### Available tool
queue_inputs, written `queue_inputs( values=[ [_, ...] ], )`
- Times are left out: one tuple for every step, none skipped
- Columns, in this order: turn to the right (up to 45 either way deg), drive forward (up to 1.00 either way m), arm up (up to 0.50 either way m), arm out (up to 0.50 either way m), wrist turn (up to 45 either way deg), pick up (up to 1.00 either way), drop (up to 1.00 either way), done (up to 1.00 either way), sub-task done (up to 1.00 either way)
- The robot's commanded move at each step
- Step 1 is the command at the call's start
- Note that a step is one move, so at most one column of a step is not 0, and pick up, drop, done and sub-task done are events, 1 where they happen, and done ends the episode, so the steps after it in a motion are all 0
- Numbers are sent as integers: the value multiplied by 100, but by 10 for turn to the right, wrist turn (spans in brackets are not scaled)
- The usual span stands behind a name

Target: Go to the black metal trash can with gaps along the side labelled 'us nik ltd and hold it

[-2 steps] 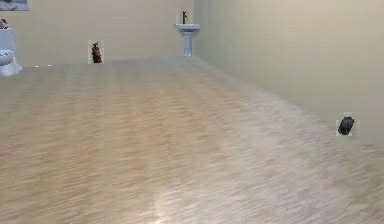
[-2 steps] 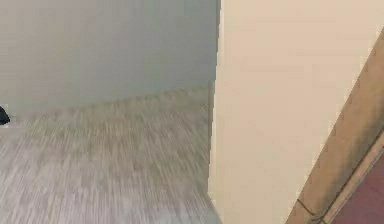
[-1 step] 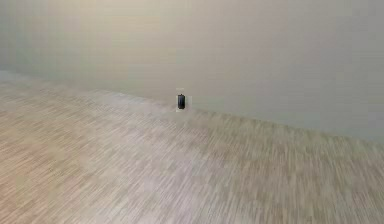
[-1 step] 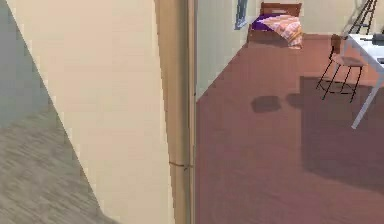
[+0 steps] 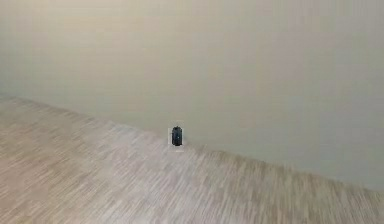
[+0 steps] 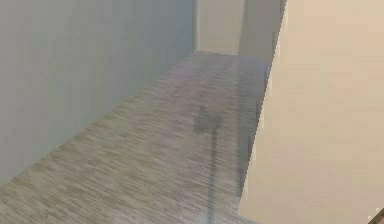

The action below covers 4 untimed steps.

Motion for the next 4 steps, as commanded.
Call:
queue_inputs(
  values=[
    [30, 0, 0, 0, 0, 0, 0, 0, 0],
    [0, 100, 0, 0, 0, 0, 0, 0, 0],
    [60, 0, 0, 0, 0, 0, 0, 0, 0],
    [0, 20, 0, 0, 0, 0, 0, 0, 0]
  ],
)
